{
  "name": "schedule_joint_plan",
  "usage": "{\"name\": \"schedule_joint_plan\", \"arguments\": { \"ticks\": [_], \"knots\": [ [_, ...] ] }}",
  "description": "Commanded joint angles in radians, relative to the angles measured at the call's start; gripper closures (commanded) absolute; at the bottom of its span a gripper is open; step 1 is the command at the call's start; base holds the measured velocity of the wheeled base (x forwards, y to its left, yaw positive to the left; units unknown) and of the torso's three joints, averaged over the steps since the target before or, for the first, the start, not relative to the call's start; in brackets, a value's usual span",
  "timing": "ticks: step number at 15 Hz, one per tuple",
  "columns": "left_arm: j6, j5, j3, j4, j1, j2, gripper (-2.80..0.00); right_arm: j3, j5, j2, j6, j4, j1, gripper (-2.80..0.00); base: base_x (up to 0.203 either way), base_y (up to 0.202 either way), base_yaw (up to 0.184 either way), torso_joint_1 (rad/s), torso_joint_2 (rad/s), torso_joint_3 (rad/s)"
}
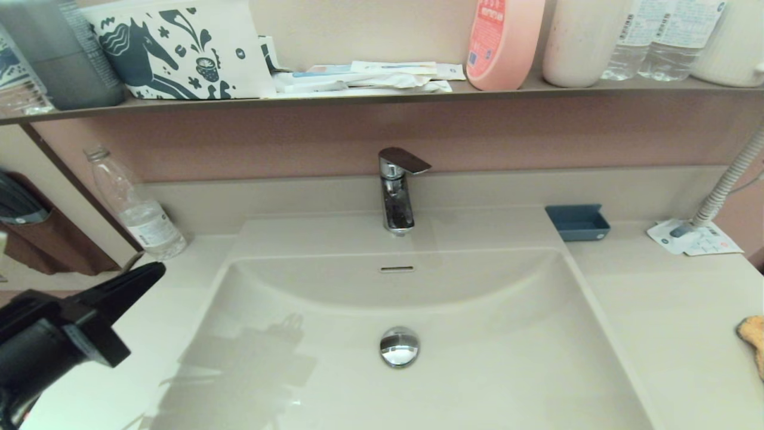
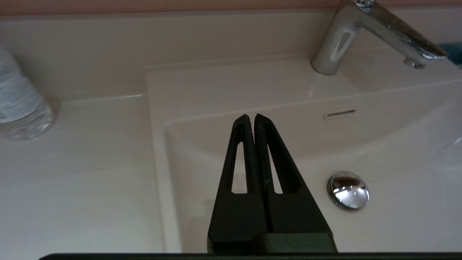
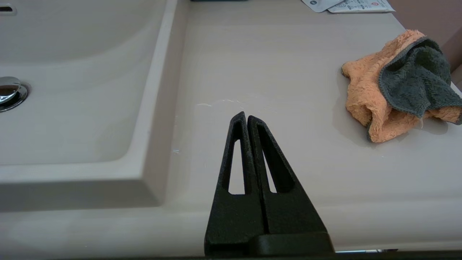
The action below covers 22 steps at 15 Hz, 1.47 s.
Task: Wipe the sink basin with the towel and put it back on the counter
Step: Turn on the faucet
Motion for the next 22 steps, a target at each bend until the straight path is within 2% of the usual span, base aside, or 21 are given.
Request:
{"name": "schedule_joint_plan", "arguments": {
  "ticks": [1,4,6,9,13,17,22],
  "knots": [
    [-0.018,0.059,-0.016,-0.107,-0.099,0.174,0.00,0.000,0.000,0.000,0.000,0.000,0.000,0.00,0.000,0.000,0.000,0.000,0.00,0.000],
    [-0.058,0.220,-0.062,-0.228,-0.286,0.290,0.00,0.000,0.000,0.000,0.000,0.000,0.000,0.00,0.000,0.000,0.000,0.000,0.00,0.000],
    [-0.064,0.305,-0.104,-0.271,-0.400,0.338,0.00,0.000,0.000,0.000,0.000,0.000,0.000,0.00,0.000,0.000,0.000,0.000,0.00,0.000],
    [-0.064,0.390,-0.172,-0.294,-0.496,0.441,0.00,0.000,0.000,0.000,0.000,0.000,0.000,0.00,0.000,0.000,0.000,0.000,0.00,0.000],
    [-0.060,0.462,-0.305,-0.312,-0.615,0.576,0.00,0.000,0.000,0.000,0.000,0.000,0.000,0.00,0.000,0.000,0.000,0.000,0.00,0.000],
    [0.002,0.475,-0.454,-0.318,-0.646,0.673,0.00,0.000,0.000,0.000,0.000,0.000,0.000,0.00,0.000,0.000,0.000,0.000,0.00,0.000],
    [0.005,0.473,-0.502,-0.341,-0.680,0.759,0.00,0.000,0.000,0.000,0.000,0.000,0.000,0.00,0.000,0.000,0.000,0.000,0.00,0.000]
  ]
}}
